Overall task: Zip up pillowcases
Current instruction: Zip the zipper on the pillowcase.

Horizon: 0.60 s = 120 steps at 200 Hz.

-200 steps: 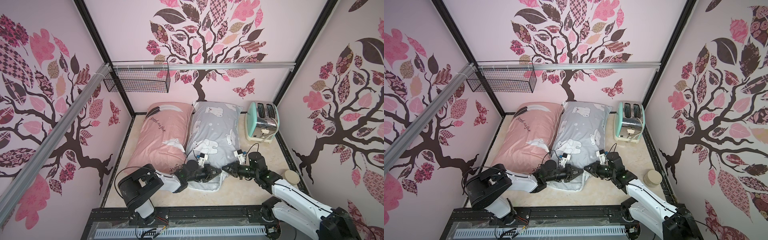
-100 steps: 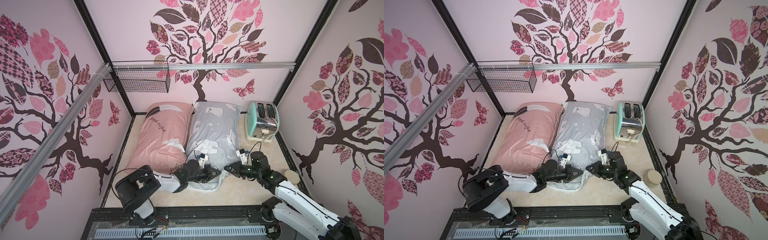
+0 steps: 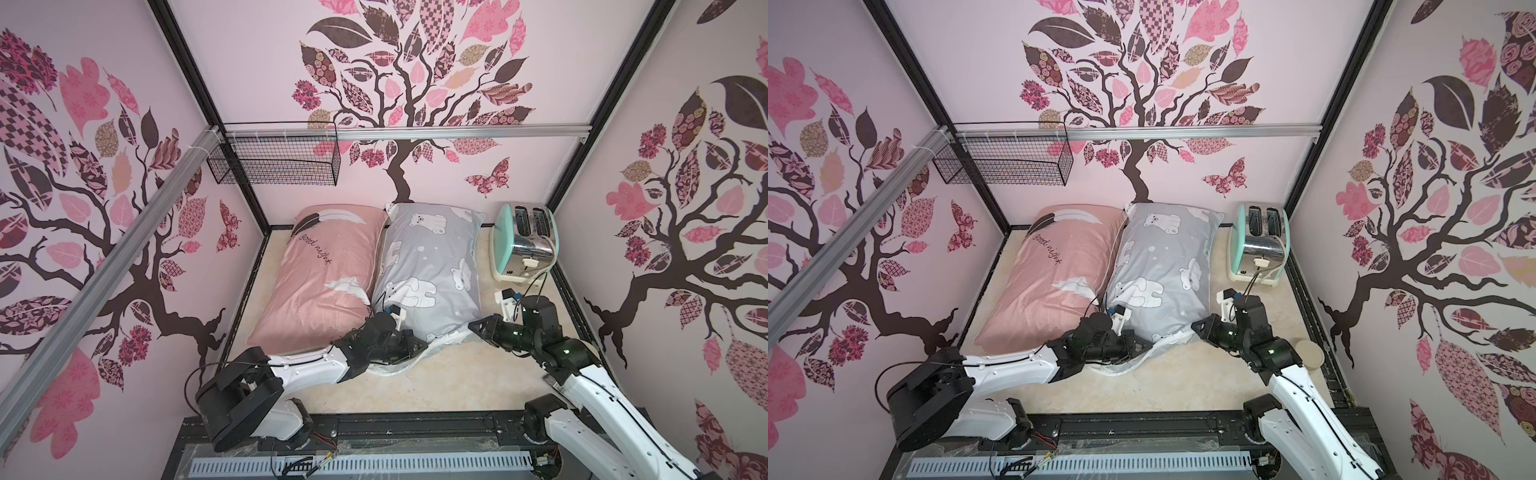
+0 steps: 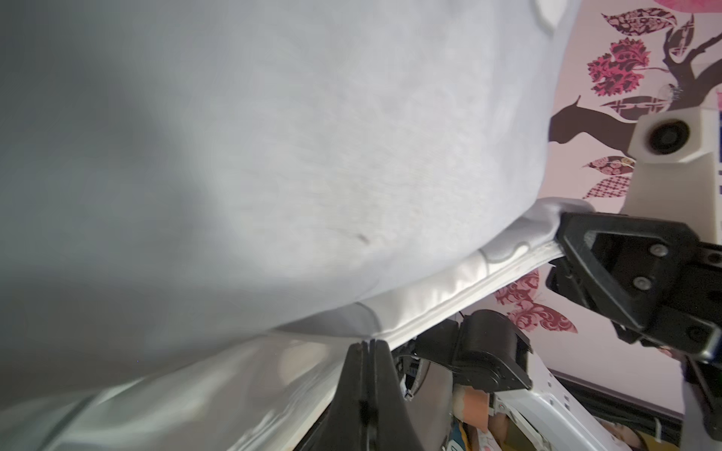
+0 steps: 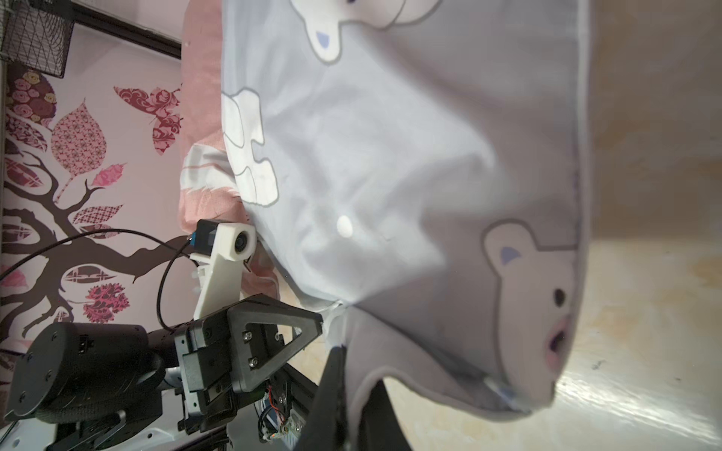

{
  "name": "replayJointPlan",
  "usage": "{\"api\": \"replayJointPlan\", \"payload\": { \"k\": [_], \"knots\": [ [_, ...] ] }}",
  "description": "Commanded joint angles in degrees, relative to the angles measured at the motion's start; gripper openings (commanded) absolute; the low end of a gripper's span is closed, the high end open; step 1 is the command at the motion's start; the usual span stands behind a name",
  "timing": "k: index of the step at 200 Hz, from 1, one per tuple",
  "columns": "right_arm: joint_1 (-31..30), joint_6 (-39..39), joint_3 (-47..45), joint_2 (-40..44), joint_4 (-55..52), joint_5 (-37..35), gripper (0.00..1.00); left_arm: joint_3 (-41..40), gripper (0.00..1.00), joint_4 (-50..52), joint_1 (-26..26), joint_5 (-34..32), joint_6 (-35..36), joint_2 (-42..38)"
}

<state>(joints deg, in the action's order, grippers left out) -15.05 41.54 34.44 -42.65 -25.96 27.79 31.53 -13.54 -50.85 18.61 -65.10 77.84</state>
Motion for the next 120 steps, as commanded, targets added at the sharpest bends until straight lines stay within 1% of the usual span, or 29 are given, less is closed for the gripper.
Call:
{"api": "replayJointPlan", "payload": {
  "k": [1, 31, 49, 58, 90, 120],
  "knots": [
    [1.59, -4.30, 3.89, -0.10, -5.24, -2.48, 0.00, 0.59, 0.00, 15.23, 1.00, -3.65, 7.04, -2.14],
    [1.66, -4.23, 5.17, -0.24, -5.47, -4.58, 0.00, 0.79, 0.00, 23.63, 1.02, -6.46, 10.37, -4.03],
    [1.86, -4.93, 6.83, -0.38, -7.31, -8.02, 0.00, 0.02, 0.00, 28.42, 1.26, -8.88, 11.35, -6.30],
    [2.02, -5.32, 7.74, -0.86, -8.46, -9.32, 0.00, -0.70, 0.00, 30.83, 1.39, -10.10, 11.69, -7.75],
    [2.30, -5.24, 9.07, -2.73, -9.27, -10.49, 0.00, -2.87, 0.00, 40.26, 2.45, -15.70, 12.54, -12.55],
    [2.30, -5.97, 9.18, -2.85, -10.33, -13.02, 0.00, -5.17, 0.00, 45.33, 3.94, -19.28, 12.40, -16.09]
  ]
}}
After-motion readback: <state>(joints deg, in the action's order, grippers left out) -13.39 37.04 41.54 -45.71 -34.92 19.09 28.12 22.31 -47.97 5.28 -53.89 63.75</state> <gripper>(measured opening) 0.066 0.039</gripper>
